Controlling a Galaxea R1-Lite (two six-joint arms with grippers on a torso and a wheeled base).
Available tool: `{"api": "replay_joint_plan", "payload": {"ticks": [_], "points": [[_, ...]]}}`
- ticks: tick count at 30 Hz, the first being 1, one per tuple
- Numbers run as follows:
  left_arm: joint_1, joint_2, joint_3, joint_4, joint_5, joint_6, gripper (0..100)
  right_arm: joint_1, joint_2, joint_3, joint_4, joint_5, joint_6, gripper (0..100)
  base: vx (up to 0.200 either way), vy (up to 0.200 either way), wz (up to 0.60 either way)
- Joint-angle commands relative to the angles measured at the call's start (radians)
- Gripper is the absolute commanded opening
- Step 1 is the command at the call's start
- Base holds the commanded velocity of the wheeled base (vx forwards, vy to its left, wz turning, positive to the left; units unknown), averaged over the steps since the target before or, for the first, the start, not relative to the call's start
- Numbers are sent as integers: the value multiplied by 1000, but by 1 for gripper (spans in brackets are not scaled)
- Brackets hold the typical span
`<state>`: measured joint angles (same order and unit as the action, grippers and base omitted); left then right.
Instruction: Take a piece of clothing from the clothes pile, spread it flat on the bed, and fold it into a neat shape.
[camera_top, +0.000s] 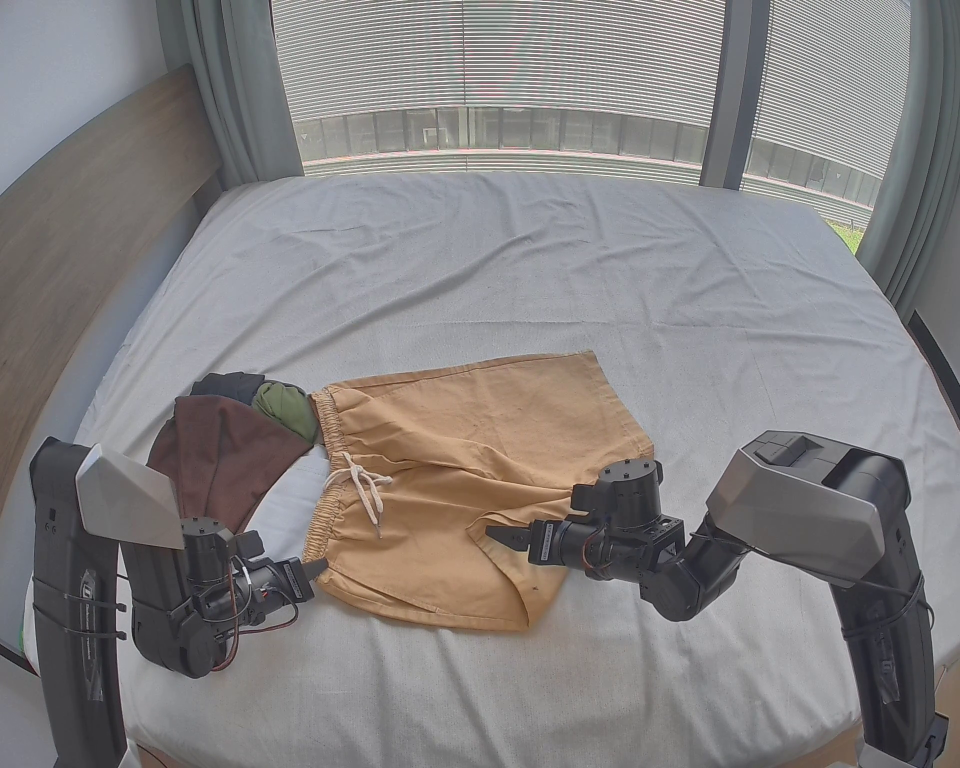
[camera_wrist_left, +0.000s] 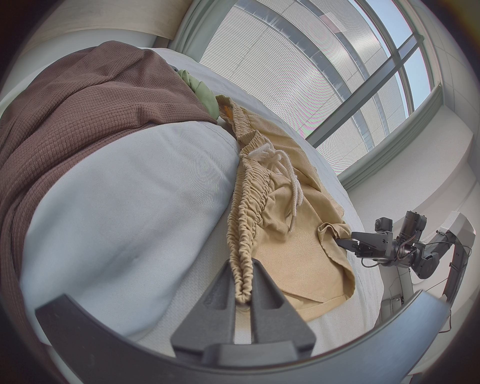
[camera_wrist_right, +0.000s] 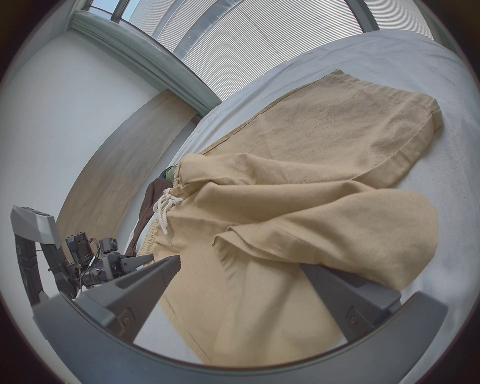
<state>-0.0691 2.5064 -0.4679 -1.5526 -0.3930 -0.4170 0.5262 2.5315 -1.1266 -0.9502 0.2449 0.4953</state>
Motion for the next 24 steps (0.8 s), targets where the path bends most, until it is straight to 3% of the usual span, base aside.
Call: {"api": "replay_joint_plan", "payload": {"ticks": [1, 2, 3, 24], "points": [[-1, 0, 0, 0, 0, 0, 0, 0, 20, -25, 1, -27, 2, 100, 0, 0, 0], [-1, 0, 0, -1, 0, 0, 0, 2, 33, -38, 1, -47, 5, 100, 0, 0, 0], [-1, 0, 0, -1, 0, 0, 0, 3, 41, -48, 1, -65, 11, 0, 0, 0, 0], [-1, 3, 0, 0, 0, 0, 0, -17, -46, -27, -1, -157, 63, 0, 0, 0, 0]]}}
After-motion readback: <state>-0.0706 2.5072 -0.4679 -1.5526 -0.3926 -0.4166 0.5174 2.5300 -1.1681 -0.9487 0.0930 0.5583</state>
